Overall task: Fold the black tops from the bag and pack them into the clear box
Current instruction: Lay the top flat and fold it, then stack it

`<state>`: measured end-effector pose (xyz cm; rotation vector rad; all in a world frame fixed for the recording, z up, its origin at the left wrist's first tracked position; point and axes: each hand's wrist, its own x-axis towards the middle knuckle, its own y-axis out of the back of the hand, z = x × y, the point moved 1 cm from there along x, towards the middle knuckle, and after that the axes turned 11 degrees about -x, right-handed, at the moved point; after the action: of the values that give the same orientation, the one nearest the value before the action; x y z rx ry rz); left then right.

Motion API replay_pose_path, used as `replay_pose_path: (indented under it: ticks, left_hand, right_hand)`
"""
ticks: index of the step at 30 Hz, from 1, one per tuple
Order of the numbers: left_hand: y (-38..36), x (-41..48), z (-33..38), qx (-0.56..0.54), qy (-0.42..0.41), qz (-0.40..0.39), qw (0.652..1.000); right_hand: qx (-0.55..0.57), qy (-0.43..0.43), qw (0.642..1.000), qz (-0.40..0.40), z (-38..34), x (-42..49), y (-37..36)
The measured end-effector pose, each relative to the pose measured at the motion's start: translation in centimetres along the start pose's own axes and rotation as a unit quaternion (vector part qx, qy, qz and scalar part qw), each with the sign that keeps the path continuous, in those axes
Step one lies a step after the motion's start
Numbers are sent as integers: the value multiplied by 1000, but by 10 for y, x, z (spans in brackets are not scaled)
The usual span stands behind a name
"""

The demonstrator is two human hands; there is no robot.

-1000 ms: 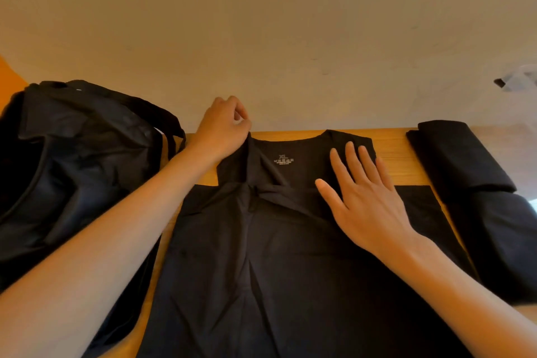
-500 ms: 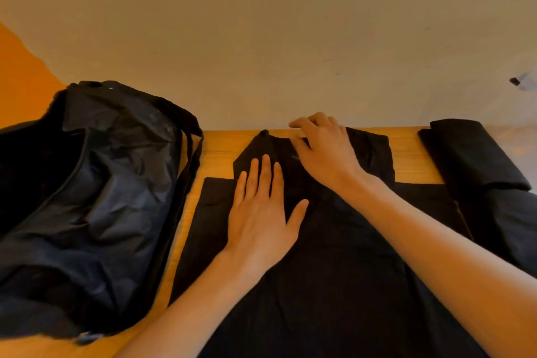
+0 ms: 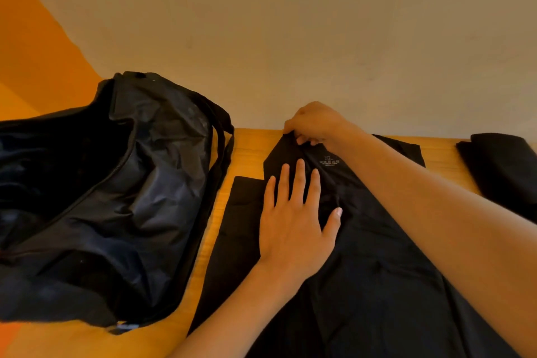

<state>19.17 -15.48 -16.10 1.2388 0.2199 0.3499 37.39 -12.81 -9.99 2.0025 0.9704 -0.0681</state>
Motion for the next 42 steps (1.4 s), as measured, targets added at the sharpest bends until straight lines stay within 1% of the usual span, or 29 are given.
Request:
replay_pose_path:
  ticks: [2,4,6,10,12,15,17,24,26,28,31,33,34,36,38,39,40,42]
  left_hand:
    - [-2,0,0,-6,-4,8,1000]
    - [-3,-1,-1,-10,-8,14,1000]
    - [-4,-1,-1,-9,-11,15,1000]
    - [-3,0,-1,-10,-18,13,1000]
    - [-3,0,-1,-9,-19,12,1000]
    - [-5,0,-2,-9,-19,10,1000]
    - [-6,0,-3,-13,-17,15,1000]
    - [-4,-3,-1,-11,-24,7,1000]
    - [-4,-3,-1,-14,-24,11,1000]
    - [-4,-3,-1,-18,-23,15,999]
    - [-5,-2,-1,-16,-22,11,1000]
    - [-4,-3,-1,-17,-21,9,1000]
    - [-4,-2,-1,-17,-21,7,1000]
    - [-4,-2,-2,-15,-20,5,1000]
    - [-4,-3,-2,-15,-20,6,1000]
    - [-4,-3,-2,-14,-20,4,1000]
    - [-4,-3,-2,-13,-20,1,1000]
    - [-2,-4,-1,-12,-19,-2,1000]
  right_hand:
    - [15,-7,1000,-13,-4,-2,2]
    - [-14,-4,999,-36,-9,-3,2]
    - [-40,6,998,-42,-13,-4,0]
    - [18,-16,999,-38,-16,-6,-8]
    - [37,-26,998,-54,-16,-5,-10]
    - [124,-49,988,-79,-13,-1,-13]
    - [167,-54,981,-81,-14,-4,-11]
    - [255,-72,957,-120,-18,-8,-12]
    - [266,-61,955,-116,-16,-7,-14]
    - [268,-47,958,-95,-14,-5,-18]
    - [256,-39,965,-45,-7,1,-24]
    - [230,-23,972,-42,-2,2,-28]
    - [195,-8,980,-36,-1,2,-29]
    - [84,35,996,-9,-3,-2,-27]
    - [-30,85,995,40,-6,-3,-23]
    - [-67,105,990,61,-8,-3,-20]
    - [-81,117,987,70,-9,-3,-18]
    - [-52,109,991,58,-7,0,-16]
